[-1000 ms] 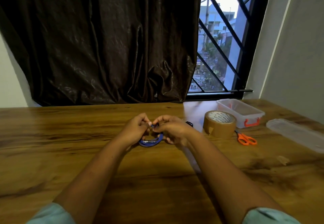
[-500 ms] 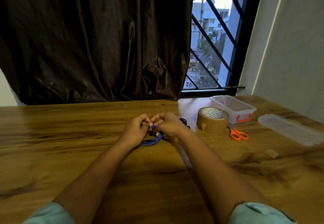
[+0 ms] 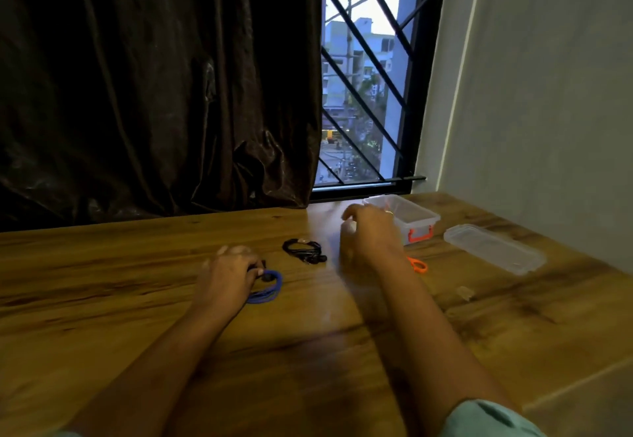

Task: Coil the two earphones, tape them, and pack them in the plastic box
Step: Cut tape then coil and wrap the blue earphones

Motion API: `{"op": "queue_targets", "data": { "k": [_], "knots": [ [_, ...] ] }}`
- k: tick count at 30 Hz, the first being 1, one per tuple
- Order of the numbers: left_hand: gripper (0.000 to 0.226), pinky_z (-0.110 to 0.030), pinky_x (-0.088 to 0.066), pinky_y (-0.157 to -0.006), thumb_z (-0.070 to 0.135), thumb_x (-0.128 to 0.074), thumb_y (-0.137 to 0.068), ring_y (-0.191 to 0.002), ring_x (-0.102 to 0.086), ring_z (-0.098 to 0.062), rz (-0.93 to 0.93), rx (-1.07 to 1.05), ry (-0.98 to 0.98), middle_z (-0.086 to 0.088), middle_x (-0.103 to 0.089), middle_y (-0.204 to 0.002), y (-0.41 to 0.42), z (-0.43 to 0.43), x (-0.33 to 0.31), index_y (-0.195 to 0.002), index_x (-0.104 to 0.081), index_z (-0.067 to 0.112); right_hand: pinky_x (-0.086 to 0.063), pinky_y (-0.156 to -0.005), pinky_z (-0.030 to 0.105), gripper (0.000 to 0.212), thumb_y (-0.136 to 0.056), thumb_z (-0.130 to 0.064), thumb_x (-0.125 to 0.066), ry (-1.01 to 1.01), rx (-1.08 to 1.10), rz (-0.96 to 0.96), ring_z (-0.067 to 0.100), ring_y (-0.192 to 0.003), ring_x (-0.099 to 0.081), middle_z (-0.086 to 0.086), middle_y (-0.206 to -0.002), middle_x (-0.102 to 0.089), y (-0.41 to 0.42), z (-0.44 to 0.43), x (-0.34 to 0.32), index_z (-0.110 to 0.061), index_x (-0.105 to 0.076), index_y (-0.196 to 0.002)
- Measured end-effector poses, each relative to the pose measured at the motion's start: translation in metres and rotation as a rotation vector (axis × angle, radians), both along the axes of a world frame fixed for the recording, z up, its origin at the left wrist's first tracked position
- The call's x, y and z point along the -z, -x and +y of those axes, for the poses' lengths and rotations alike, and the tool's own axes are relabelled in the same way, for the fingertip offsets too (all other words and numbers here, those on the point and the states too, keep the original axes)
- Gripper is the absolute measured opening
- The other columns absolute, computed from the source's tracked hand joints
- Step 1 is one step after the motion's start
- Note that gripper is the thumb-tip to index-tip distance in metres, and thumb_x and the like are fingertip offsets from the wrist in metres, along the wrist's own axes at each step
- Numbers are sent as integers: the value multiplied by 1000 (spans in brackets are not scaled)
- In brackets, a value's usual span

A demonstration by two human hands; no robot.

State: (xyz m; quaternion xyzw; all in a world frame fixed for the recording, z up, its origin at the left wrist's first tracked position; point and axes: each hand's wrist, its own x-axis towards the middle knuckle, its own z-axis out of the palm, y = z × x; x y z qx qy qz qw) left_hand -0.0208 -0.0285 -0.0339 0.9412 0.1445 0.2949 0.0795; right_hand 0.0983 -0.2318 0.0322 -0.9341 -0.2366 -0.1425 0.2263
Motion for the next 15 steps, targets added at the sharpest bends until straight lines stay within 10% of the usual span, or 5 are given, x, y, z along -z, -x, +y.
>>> {"op": "queue_targets", "data": {
  "k": [6,15],
  "knots": [
    [17,-38,-34,-79,22,-56,-91,-102,-56,-24,-141,-55,-24,3,-66,-109,8,-9,-6,-100,-71,23,-42,-97,46,40,-87,-23,-54,260,6,5,36,-127,-36,11,-133,-51,0,-35,16,-20,-52,-127],
    [31,-31,-43,-87,20,-55,-92,-110,-55,-21,-159,142,268,-2,-61,-122,-2,-103,-16,-122,-60,18,-48,-91,40,27,-88,-19,-54,19,-200,-13,28,-113,-50,7,-117,-61,30,-41,28,-21,-64,-113]
  ]
}}
